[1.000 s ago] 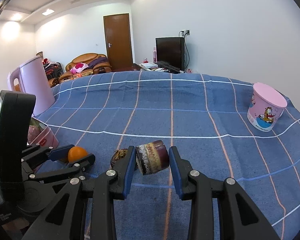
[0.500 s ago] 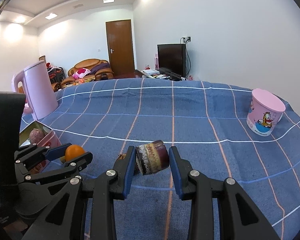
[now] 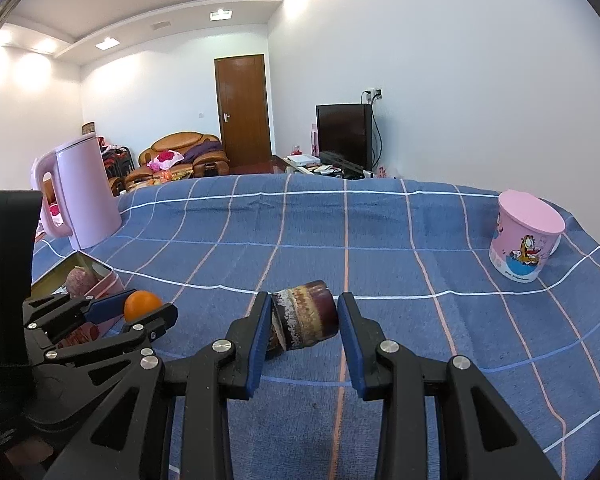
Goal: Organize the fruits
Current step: 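Lift the orange with the left tool and the root with the right tool toward the tin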
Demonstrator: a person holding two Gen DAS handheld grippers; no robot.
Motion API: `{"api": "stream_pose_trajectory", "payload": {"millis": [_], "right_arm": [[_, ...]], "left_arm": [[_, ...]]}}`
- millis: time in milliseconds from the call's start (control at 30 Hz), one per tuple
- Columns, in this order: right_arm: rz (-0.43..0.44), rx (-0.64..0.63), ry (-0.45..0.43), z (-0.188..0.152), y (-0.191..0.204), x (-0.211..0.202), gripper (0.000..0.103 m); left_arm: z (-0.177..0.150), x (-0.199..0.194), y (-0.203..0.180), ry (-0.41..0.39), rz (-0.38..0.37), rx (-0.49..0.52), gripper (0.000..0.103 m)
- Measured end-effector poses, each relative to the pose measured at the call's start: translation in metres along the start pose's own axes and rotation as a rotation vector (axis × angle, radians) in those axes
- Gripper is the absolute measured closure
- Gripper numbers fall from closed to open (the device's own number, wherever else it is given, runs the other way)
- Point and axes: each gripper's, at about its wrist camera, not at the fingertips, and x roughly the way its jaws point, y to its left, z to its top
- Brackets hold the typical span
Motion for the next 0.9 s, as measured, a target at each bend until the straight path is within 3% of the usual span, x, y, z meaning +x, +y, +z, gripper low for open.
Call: {"api": "stream_pose_trajectory", "payload": {"millis": [900], "right_arm": [[-0.012,-0.012,-0.098,-0.001,0.001,-0.017,0.067]], "left_arm": [[-0.005,-0.024,0.004,-0.126,0.048,-0.028,0.062]]}}
